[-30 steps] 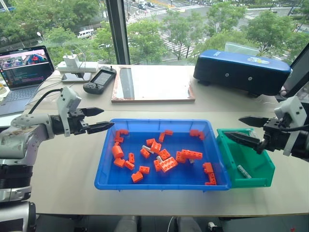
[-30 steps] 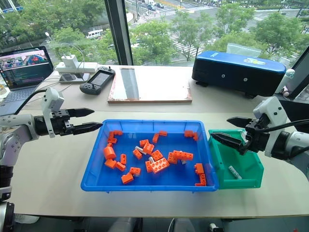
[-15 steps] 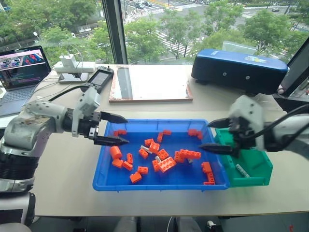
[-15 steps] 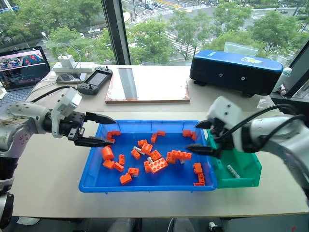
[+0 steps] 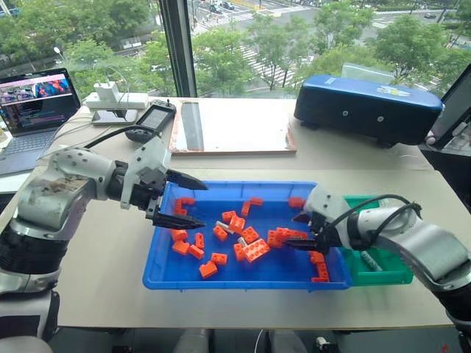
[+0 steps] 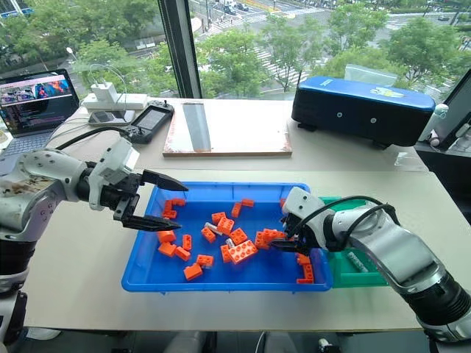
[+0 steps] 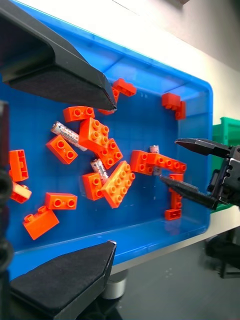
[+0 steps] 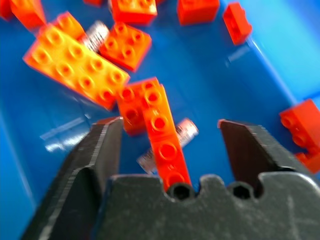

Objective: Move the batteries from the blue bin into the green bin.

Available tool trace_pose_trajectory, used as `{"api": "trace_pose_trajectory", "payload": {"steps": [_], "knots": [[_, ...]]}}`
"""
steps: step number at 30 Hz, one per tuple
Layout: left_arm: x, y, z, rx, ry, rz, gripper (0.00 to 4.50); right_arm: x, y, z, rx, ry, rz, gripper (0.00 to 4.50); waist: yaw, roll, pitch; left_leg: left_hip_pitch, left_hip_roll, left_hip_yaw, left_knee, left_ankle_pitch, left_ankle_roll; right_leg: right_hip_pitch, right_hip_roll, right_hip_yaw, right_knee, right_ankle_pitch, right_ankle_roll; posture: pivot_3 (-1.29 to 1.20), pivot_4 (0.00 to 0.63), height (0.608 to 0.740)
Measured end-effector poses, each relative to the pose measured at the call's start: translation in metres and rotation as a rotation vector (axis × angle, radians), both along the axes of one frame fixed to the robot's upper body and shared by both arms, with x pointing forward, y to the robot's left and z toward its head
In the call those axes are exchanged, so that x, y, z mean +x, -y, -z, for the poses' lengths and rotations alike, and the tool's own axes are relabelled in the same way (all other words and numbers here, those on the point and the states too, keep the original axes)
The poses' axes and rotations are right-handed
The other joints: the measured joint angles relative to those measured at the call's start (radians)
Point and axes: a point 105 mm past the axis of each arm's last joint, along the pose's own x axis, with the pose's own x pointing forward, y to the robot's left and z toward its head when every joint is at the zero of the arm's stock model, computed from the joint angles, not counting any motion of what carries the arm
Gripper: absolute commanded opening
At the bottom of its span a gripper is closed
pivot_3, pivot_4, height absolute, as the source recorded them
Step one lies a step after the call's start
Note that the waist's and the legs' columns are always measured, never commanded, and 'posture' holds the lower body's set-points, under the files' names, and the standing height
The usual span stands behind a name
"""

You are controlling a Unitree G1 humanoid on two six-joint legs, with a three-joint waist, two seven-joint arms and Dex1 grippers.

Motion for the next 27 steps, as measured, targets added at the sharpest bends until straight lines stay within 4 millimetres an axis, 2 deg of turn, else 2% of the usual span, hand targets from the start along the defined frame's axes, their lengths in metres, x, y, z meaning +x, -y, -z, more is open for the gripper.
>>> {"api": "trace_pose_trajectory", "payload": {"steps": [4, 6, 10, 15, 18, 21, 23, 25, 27], "knots": [[-0.001, 0.001, 0.0, 0.005, 0.006, 0.002, 4.5, 0.002, -0.003, 0.005, -0.002, 0.012, -0.012, 1.03, 0.001, 0.0, 0.0, 0.0, 0.0, 0.0, 0.0, 0.0, 0.0, 0.0, 0.0, 0.0, 0.0, 0.0, 0.0, 0.0, 0.15, 0.732], [0.0, 0.001, 0.0, 0.004, 0.008, -0.002, 4.5, 0.003, -0.005, 0.005, 0.003, 0.02, -0.019, 0.47, 0.002, 0.0, 0.0, 0.0, 0.0, 0.0, 0.0, 0.0, 0.0, 0.0, 0.0, 0.0, 0.0, 0.0, 0.0, 0.0, 0.15, 0.732], [0.001, 0.001, 0.0, 0.002, 0.01, -0.012, 4.5, 0.008, -0.002, -0.001, 0.028, 0.035, -0.012, 0.47, 0.002, 0.0, 0.0, 0.0, 0.0, 0.0, 0.0, 0.0, 0.0, 0.0, 0.0, 0.0, 0.0, 0.0, 0.0, 0.0, 0.15, 0.732], [0.002, 0.002, 0.0, 0.001, 0.014, -0.023, 4.5, 0.025, 0.004, -0.037, 0.092, 0.153, 0.028, 0.47, 0.002, 0.0, 0.0, 0.0, 0.0, 0.0, 0.0, 0.0, 0.0, 0.0, 0.0, 0.0, 0.001, 0.0, 0.0, 0.0, 0.15, 0.732], [0.004, 0.002, 0.002, 0.009, 0.016, -0.031, 4.5, 0.041, 0.018, -0.041, 0.042, 0.227, 0.09, 0.47, 0.002, 0.0, 0.0, 0.0, 0.0, 0.0, 0.0, 0.0, 0.0, 0.0, 0.0, 0.0, 0.0, 0.0, 0.0, 0.0, 0.15, 0.732], [0.005, 0.003, 0.002, 0.003, 0.019, -0.035, 4.5, 0.053, 0.029, -0.031, -0.056, 0.284, 0.122, 0.47, 0.002, 0.0, 0.0, 0.0, 0.0, 0.0, 0.0, 0.0, 0.0, 0.0, 0.0, 0.0, 0.0, 0.0, 0.0, 0.0, 0.15, 0.732], [0.006, 0.005, 0.003, -0.005, 0.025, -0.038, 4.5, 0.057, 0.027, -0.023, -0.089, 0.306, 0.114, 1.47, 0.002, 0.0, 0.0, 0.0, 0.0, 0.0, 0.0, 0.0, 0.0, 0.0, 0.0, 0.0, 0.001, 0.0, 0.0, 0.0, 0.15, 0.732], [0.007, 0.008, 0.003, -0.021, 0.024, -0.042, 4.5, 0.062, 0.024, -0.024, -0.096, 0.34, 0.116, 1.9, 0.0, 0.0, 0.0, 0.0, 0.0, 0.0, 0.0, 0.0, 0.0, 0.0, 0.0, 0.0, 0.001, 0.0, 0.0, 0.0, 0.15, 0.732], [0.008, 0.009, 0.004, -0.027, 0.015, -0.052, 4.5, 0.066, 0.024, -0.024, -0.103, 0.353, 0.122, 2.77, 0.0, 0.0, 0.0, 0.0, 0.0, 0.0, 0.0, 0.0, 0.0, -0.001, 0.0, 0.0, 0.002, 0.0, 0.0, 0.0, 0.15, 0.732]]}}
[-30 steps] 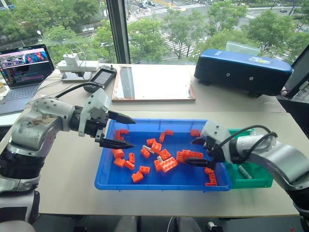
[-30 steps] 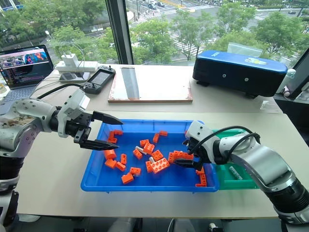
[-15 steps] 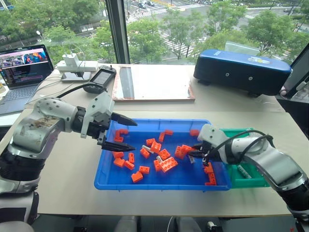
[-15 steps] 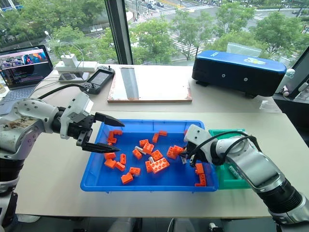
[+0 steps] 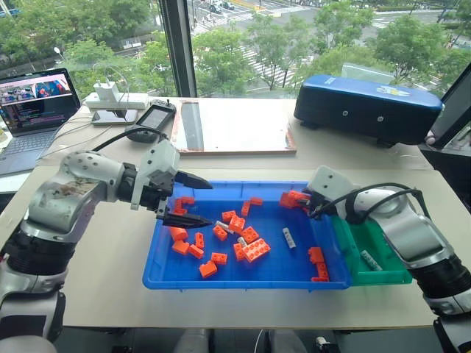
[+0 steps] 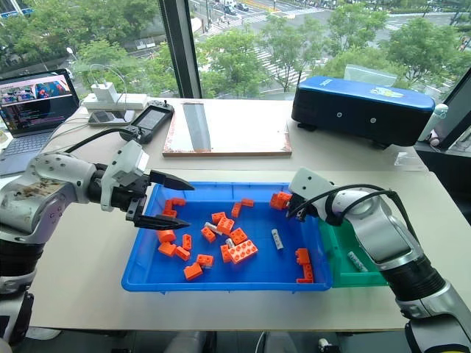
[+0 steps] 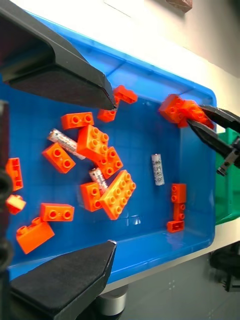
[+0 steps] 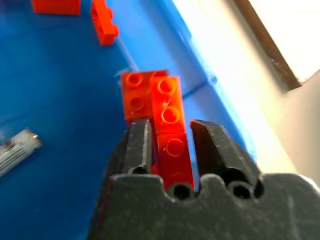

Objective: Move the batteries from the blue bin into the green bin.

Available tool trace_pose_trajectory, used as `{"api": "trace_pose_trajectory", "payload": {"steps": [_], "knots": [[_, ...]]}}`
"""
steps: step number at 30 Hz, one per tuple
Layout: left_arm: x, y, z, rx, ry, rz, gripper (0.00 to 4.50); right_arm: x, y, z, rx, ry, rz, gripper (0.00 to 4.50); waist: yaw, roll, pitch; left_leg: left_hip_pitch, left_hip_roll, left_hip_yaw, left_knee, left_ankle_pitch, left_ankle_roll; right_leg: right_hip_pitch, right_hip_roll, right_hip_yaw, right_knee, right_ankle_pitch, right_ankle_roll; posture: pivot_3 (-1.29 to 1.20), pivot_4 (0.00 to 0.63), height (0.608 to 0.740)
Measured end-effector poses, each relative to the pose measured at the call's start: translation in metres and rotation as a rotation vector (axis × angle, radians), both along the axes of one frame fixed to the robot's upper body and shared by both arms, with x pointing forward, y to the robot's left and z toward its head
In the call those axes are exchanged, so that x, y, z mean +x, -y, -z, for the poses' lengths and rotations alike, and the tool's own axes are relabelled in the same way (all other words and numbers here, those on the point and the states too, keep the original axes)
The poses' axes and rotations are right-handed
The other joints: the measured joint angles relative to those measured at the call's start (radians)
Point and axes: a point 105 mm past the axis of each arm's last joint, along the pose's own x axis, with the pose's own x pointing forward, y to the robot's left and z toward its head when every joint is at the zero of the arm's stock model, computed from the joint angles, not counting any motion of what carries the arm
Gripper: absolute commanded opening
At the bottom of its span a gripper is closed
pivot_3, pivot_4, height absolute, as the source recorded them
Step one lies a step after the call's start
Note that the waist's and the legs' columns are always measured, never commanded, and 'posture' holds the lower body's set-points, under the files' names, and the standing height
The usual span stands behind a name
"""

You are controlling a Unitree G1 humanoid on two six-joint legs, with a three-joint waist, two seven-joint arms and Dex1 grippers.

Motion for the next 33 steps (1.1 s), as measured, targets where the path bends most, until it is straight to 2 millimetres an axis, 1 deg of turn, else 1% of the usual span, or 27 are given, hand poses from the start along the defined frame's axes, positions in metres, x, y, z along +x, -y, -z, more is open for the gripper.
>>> {"api": "trace_pose_trajectory", "payload": {"steps": [2, 3, 4, 5, 6, 8, 10, 11, 12, 15, 17, 20, 25, 33], "knots": [[0.0, 0.0, 0.0, 0.0, 0.001, -0.003, 4.5, 0.0, -0.001, -0.001, 0.004, -0.001, -0.006, 3.39, 0.0, 0.0, 0.0, 0.0, 0.0, 0.0, 0.0, 0.0, 0.0, 0.0, 0.0, 0.0, 0.0, 0.0, 0.0, 0.0, 0.15, 0.732], [0.0, 0.0, 0.0, 0.0, 0.001, -0.004, 4.5, -0.001, -0.001, -0.003, 0.009, 0.0, -0.009, 3.85, 0.001, 0.0, 0.0, 0.0, 0.0, 0.0, 0.0, 0.0, 0.0, 0.0, 0.0, 0.0, 0.0, 0.0, 0.0, 0.0, 0.15, 0.732], [0.0, 0.0, 0.0, 0.001, 0.002, -0.004, 4.5, -0.001, 0.0, -0.005, 0.012, 0.003, -0.012, 3.94, 0.001, 0.0, 0.0, 0.0, 0.0, 0.0, 0.0, 0.0, 0.0, 0.0, 0.0, 0.0, 0.0, 0.0, 0.0, 0.0, 0.15, 0.732], [0.0, 0.0, 0.0, 0.001, 0.002, -0.004, 4.5, -0.003, 0.0, -0.01, 0.029, 0.001, -0.016, 4.39, 0.001, 0.0, 0.0, 0.0, 0.0, 0.0, 0.0, 0.0, 0.0, 0.0, 0.0, 0.0, 0.0, 0.0, 0.0, 0.0, 0.15, 0.732], [0.0, 0.0, 0.0, 0.001, 0.002, -0.004, 4.5, -0.004, -0.001, -0.015, 0.048, 0.003, -0.02, 4.45, 0.001, 0.0, 0.0, 0.0, 0.0, 0.0, 0.0, 0.0, 0.0, 0.0, 0.0, 0.0, 0.0, 0.0, 0.0, 0.0, 0.15, 0.732], [0.0, 0.0, 0.0, 0.002, 0.002, -0.005, 4.5, -0.01, -0.002, -0.027, 0.084, -0.008, -0.038, 4.45, 0.002, 0.0, 0.0, 0.0, 0.0, 0.0, 0.0, 0.0, 0.0, 0.0, 0.0, 0.0, 0.0, 0.0, 0.0, 0.0, 0.15, 0.732], [0.001, -0.001, 0.0, 0.002, 0.002, -0.006, 4.5, -0.026, -0.008, -0.033, 0.116, -0.084, -0.089, 4.45, 0.002, 0.0, 0.0, 0.0, 0.0, 0.0, 0.0, 0.0, 0.0, 0.0, 0.0, 0.0, 0.0, 0.0, 0.0, 0.0, 0.15, 0.732], [0.0, -0.001, 0.0, 0.002, 0.002, -0.005, 4.5, -0.037, -0.013, -0.031, 0.117, -0.134, -0.128, 4.45, 0.002, 0.0, 0.0, 0.0, 0.0, -0.001, 0.0, 0.0, 0.0, 0.001, 0.0, -0.001, 0.0, 0.0, 0.0, 0.0, 0.15, 0.732], [0.0, -0.001, 0.0, 0.003, 0.002, -0.005, 4.5, -0.044, -0.016, -0.028, 0.12, -0.169, -0.149, 4.45, 0.002, 0.0, 0.0, 0.0, 0.0, -0.001, 0.0, 0.0, 0.0, 0.001, 0.0, -0.001, 0.0, 0.0, 0.0, 0.0, 0.15, 0.732], [0.0, -0.001, 0.0, 0.002, 0.001, -0.004, 4.5, -0.07, -0.036, -0.005, 0.18, -0.349, -0.221, 4.45, 0.002, 0.0, 0.0, 0.0, 0.0, -0.001, 0.0, 0.0, 0.0, 0.001, 0.0, 0.0, -0.001, 0.0, 0.0, 0.0, 0.15, 0.732], [0.0, 0.0, 0.0, 0.002, 0.0, -0.003, 4.5, -0.079, -0.042, 0.007, 0.167, -0.415, -0.229, 4.45, 0.001, 0.0, 0.0, 0.0, 0.0, -0.001, 0.0, 0.0, 0.0, 0.001, 0.0, 0.0, 0.0, 0.0, 0.0, 0.0, 0.15, 0.732], [0.0, -0.001, 0.0, 0.003, -0.001, 0.001, 4.5, -0.083, -0.043, 0.016, 0.159, -0.465, -0.2, 4.45, 0.002, 0.0, 0.0, 0.0, 0.0, -0.001, 0.0, 0.0, 0.0, 0.001, 0.0, -0.001, 0.0, 0.0, 0.0, 0.0, 0.15, 0.732], [0.0, -0.001, 0.0, 0.004, -0.001, 0.005, 4.5, -0.083, -0.047, 0.029, 0.157, -0.499, -0.142, 4.45, 0.002, 0.0, 0.0, 0.0, 0.0, -0.001, 0.0, 0.0, 0.0, 0.001, 0.0, 0.0, 0.0, 0.0, 0.0, 0.0, 0.15, 0.732], [-0.001, -0.001, 0.0, 0.007, 0.0, 0.006, 4.5, -0.076, -0.038, 0.033, 0.138, -0.506, -0.018, 4.45, 0.002, 0.0, 0.0, 0.0, 0.0, -0.001, 0.0, 0.0, 0.0, 0.001, 0.0, 0.0, 0.0, 0.0, 0.0, 0.0, 0.15, 0.732]]}}
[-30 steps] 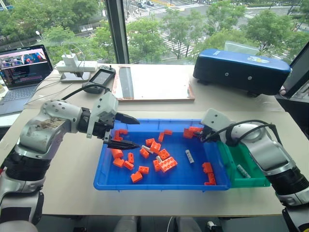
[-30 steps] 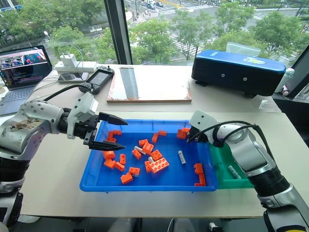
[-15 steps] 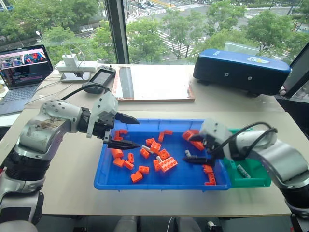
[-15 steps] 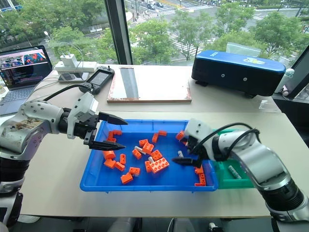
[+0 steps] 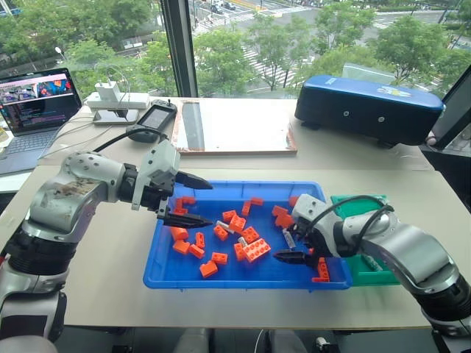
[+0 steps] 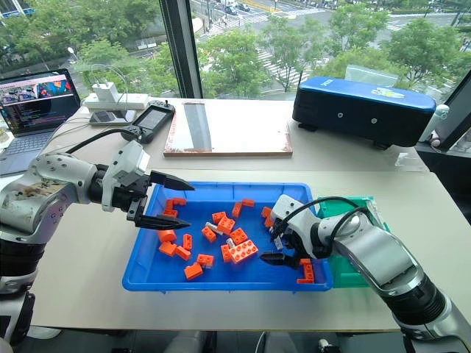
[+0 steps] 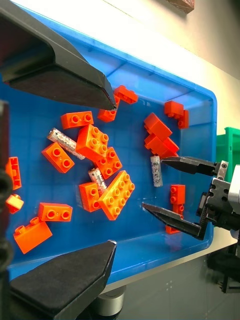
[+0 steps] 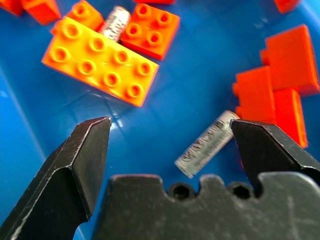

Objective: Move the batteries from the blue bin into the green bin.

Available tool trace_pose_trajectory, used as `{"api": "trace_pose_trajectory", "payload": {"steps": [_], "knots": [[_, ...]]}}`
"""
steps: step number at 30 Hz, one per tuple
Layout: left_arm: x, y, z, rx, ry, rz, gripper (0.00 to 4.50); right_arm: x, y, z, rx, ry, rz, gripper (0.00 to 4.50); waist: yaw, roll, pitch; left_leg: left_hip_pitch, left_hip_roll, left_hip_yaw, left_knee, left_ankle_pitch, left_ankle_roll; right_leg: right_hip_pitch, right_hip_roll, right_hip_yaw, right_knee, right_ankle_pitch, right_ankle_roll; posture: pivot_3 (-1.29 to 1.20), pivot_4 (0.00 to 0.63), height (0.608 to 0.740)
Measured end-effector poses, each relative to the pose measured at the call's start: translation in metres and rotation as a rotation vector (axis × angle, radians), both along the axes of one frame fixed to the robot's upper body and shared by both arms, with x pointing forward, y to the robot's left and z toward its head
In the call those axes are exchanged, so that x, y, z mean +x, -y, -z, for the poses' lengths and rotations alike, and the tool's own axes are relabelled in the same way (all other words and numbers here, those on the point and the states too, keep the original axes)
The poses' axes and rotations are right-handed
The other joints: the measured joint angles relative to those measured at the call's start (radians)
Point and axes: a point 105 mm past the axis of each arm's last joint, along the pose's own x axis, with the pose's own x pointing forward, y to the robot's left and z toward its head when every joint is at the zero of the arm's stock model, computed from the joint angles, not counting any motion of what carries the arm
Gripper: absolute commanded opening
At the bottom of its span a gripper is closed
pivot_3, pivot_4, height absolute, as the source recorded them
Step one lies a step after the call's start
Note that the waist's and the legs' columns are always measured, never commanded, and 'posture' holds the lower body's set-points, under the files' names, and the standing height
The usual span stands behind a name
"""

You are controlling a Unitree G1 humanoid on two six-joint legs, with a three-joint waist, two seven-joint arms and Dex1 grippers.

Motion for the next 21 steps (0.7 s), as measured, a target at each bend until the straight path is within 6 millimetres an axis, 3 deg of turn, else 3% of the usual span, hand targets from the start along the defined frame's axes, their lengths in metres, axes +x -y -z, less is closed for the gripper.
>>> {"api": "trace_pose_trajectory", "payload": {"steps": [6, 11, 18, 20, 21], "knots": [[0.0, 0.0, 0.0, 0.001, 0.004, 0.004, 4.5, 0.002, 0.003, 0.002, -0.014, -0.011, 0.045, 4.45, -0.001, 0.0, 0.0, 0.0, 0.0, 0.0, 0.0, 0.0, 0.0, 0.0, 0.0, 0.0, 0.0, 0.0, 0.0, 0.0, 0.15, 0.732], [0.001, -0.001, 0.0, -0.002, 0.004, 0.0, 4.5, 0.004, -0.003, 0.012, -0.01, -0.03, 0.058, 3.12, -0.002, 0.0, 0.0, 0.0, 0.0, 0.0, 0.0, 0.0, 0.0, 0.0, 0.0, 0.0, 0.0, 0.0, 0.0, 0.0, 0.15, 0.732], [0.002, -0.002, 0.001, -0.003, 0.002, -0.004, 4.5, 0.014, -0.004, 0.016, -0.052, 0.047, 0.064, 0.66, -0.001, 0.0, 0.0, 0.001, 0.0, 0.0, 0.0, 0.0, 0.0, 0.0, 0.0, 0.0, 0.0, 0.0, 0.0, 0.0, 0.15, 0.732], [0.002, -0.002, 0.001, -0.001, 0.003, -0.005, 4.5, 0.015, -0.005, 0.016, -0.07, 0.066, 0.043, 0.25, -0.001, 0.0, 0.0, 0.001, 0.0, 0.0, 0.0, 0.0, 0.0, 0.0, 0.0, 0.0, 0.0, 0.0, 0.0, 0.0, 0.15, 0.732], [0.002, -0.002, 0.001, 0.0, 0.003, -0.005, 4.5, 0.015, -0.004, 0.015, -0.074, 0.07, 0.039, 0.25, -0.001, 0.0, 0.0, 0.001, 0.0, 0.0, 0.0, 0.0, 0.0, 0.0, 0.0, 0.0, 0.0, 0.0, 0.0, 0.0, 0.15, 0.732]]}}
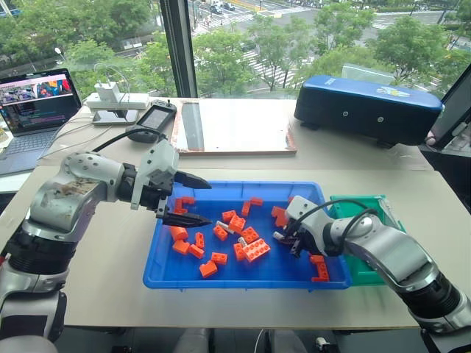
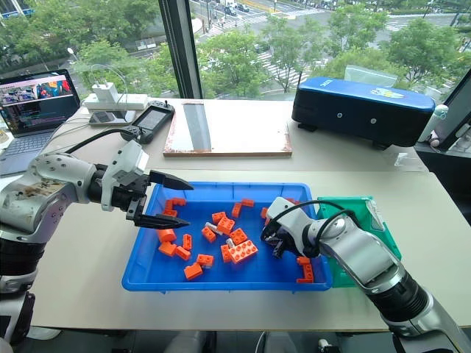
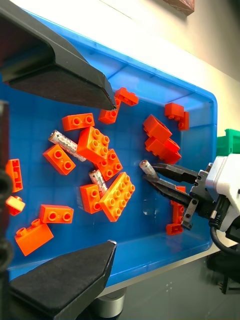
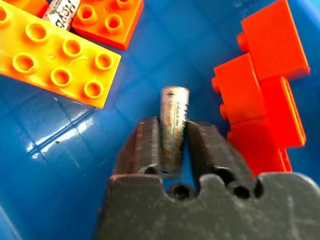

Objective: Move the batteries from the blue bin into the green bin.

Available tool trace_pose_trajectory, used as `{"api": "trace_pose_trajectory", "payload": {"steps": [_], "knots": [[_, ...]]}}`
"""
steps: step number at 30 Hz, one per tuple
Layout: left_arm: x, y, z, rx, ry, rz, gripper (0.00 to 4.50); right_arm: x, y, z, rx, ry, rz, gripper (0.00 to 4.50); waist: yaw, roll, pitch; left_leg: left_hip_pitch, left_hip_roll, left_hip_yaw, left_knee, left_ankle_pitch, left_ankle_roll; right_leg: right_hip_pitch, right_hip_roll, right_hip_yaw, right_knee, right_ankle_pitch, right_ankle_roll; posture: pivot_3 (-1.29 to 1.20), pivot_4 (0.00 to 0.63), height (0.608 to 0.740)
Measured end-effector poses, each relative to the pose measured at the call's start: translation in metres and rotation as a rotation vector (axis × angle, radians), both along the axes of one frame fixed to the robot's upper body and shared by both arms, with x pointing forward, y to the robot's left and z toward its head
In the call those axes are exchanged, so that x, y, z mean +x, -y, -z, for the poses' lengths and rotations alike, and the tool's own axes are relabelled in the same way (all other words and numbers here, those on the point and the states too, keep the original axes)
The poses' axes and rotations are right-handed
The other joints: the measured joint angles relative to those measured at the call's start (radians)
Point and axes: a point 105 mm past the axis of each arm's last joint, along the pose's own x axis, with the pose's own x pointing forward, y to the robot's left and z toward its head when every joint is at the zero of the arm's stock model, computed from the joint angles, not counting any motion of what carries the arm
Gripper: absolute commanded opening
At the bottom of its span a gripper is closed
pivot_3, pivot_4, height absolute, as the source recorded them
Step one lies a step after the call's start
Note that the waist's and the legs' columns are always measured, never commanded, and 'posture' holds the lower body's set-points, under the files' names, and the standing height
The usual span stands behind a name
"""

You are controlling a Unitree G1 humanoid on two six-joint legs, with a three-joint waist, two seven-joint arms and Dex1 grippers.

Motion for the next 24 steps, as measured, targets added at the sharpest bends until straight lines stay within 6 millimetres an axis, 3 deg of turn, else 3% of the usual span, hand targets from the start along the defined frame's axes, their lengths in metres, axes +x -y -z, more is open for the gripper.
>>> {"api": "trace_pose_trajectory", "payload": {"steps": [5, 9, 12, 15, 19, 22, 24], "knots": [[0.001, -0.001, 0.001, 0.005, -0.002, -0.003, 4.5, 0.006, 0.001, -0.019, 0.051, 0.028, 0.005, 0.25, 0.0, 0.0, 0.0, 0.0, 0.0, 0.0, 0.0, 0.0, 0.0, 0.0, 0.0, 0.0, 0.0, 0.0, 0.0, 0.0, 0.15, 0.732], [0.002, 0.004, -0.006, -0.024, -0.001, 0.017, 4.5, 0.021, 0.002, -0.076, 0.15, 0.163, 0.034, 0.25, 0.0, 0.0, 0.0, 0.0, 0.0, 0.0, 0.0, 0.0, 0.0, -0.001, 0.0, 0.0, 0.0, 0.0, 0.0, 0.0, 0.15, 0.732], [0.001, 0.007, -0.013, -0.031, 0.012, 0.042, 4.5, 0.022, 0.027, -0.104, 0.122, 0.224, 0.08, 0.25, 0.01, 0.0, 0.0, -0.001, -0.001, -0.001, 0.0, 0.0, 0.0, 0.0, 0.0, -0.001, -0.001, 0.0, 0.0, 0.0, 0.15, 0.732], [0.003, 0.007, -0.012, -0.042, -0.013, 0.044, 4.5, 0.019, 0.076, -0.125, 0.036, 0.263, 0.208, 0.25, 0.015, 0.0, 0.0, -0.002, -0.001, 0.0, 0.0, 0.0, 0.001, 0.001, -0.001, -0.001, -0.004, 0.0, 0.0, 0.0, 0.15, 0.732], [0.002, 0.018, -0.02, -0.104, -0.017, 0.098, 4.5, 0.0, 0.13, -0.128, -0.092, 0.215, 0.344, 0.25, 0.011, 0.0, 0.0, -0.002, -0.001, 0.0, 0.0, 0.0, 0.001, 0.001, -0.001, 0.0, -0.004, 0.0, 0.0, 0.0, 0.15, 0.732], [0.0, 0.025, -0.028, -0.14, -0.006, 0.134, 4.5, -0.011, 0.142, -0.126, -0.094, 0.18, 0.375, 0.25, -0.005, 0.0, 0.0, -0.001, 0.001, 0.0, 0.0, 0.0, 0.001, 0.001, 0.0, 0.0, -0.003, 0.0, 0.0, 0.0, 0.15, 0.732], [0.0, 0.028, -0.033, -0.18, -0.009, 0.153, 4.5, -0.018, 0.145, -0.109, -0.084, 0.118, 0.388, 0.25, -0.013, 0.0, 0.0, -0.001, 0.001, 0.0, 0.0, 0.0, 0.001, 0.001, 0.0, 0.001, -0.002, 0.0, 0.0, 0.0, 0.15, 0.732]]}}
